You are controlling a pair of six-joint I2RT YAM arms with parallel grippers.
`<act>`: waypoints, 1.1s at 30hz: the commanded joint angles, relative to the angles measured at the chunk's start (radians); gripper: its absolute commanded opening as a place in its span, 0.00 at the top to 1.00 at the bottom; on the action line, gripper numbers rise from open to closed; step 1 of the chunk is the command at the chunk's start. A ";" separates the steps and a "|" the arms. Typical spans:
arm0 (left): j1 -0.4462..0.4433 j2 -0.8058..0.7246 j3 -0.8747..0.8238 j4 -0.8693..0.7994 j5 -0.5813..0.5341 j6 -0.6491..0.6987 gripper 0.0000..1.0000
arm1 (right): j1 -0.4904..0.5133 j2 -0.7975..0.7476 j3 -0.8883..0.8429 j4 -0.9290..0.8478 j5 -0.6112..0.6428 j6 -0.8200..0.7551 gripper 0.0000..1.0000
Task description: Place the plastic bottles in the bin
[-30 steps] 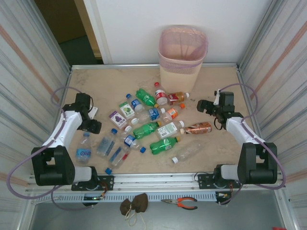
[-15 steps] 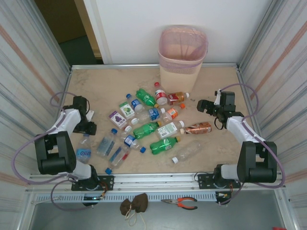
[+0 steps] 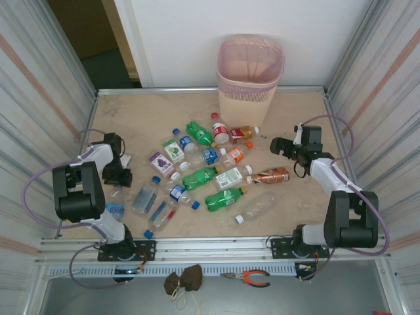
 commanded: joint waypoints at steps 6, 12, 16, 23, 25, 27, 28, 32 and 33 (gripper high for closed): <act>0.009 -0.019 0.025 -0.036 -0.016 0.002 0.64 | -0.003 0.014 0.041 -0.032 -0.015 0.020 0.03; 0.008 -0.054 0.034 -0.040 -0.010 0.004 0.68 | 0.013 -0.017 0.037 -0.057 0.013 0.023 0.03; 0.008 -0.125 0.041 -0.043 0.013 0.011 0.70 | 0.033 -0.082 0.038 -0.081 0.031 0.019 0.04; 0.007 -0.300 0.101 -0.049 0.096 0.060 0.74 | 0.080 -0.206 0.070 -0.136 0.044 -0.001 0.04; 0.008 -0.346 0.143 -0.056 0.150 0.072 0.76 | 0.095 -0.239 0.077 -0.139 0.023 -0.012 0.03; 0.009 -0.384 0.185 -0.064 0.221 0.084 0.78 | 0.114 -0.265 0.086 -0.133 0.001 -0.023 0.03; 0.008 -0.403 0.212 -0.063 0.258 0.086 0.79 | 0.125 -0.276 0.089 -0.122 -0.022 -0.034 0.03; 0.007 -0.484 0.287 -0.038 0.394 0.063 0.81 | 0.164 -0.307 0.106 -0.065 -0.165 -0.078 0.01; 0.007 -0.506 0.298 -0.018 0.446 0.050 0.81 | 0.182 -0.312 0.114 -0.055 -0.193 -0.092 0.01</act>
